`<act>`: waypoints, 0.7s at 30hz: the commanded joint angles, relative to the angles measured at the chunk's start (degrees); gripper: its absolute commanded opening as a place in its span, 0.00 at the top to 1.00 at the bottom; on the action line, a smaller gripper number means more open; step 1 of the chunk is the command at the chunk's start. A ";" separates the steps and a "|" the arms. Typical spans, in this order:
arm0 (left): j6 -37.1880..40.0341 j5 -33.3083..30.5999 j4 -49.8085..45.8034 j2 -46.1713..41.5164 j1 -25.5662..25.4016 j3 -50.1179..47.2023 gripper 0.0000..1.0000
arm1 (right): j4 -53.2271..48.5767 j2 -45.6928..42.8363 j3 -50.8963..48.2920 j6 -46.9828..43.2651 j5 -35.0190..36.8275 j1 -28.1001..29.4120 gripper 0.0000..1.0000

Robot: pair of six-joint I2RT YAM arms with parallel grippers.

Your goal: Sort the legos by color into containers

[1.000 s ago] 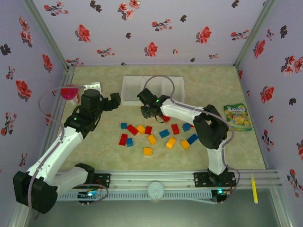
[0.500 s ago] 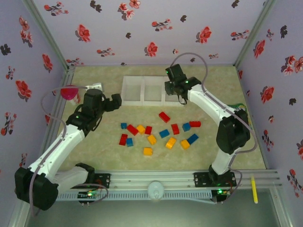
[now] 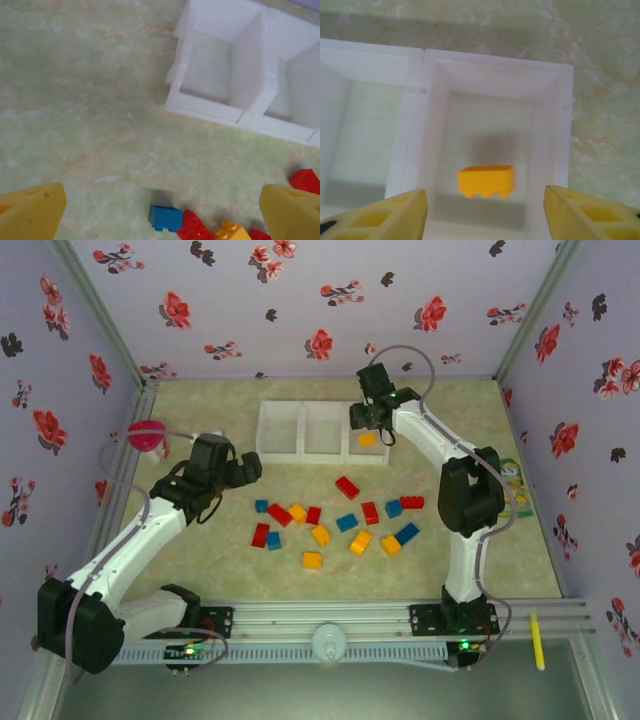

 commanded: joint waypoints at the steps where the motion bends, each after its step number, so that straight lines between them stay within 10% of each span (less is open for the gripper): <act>1: -2.26 -0.98 -5.49 0.23 -0.96 1.34 0.01 | 0.39 -5.07 -2.68 0.98 -0.40 0.06 0.36; 21: -2.29 2.36 -10.75 22.47 -6.77 7.98 0.24 | 8.57 -26.55 -27.37 7.80 -2.03 2.32 0.38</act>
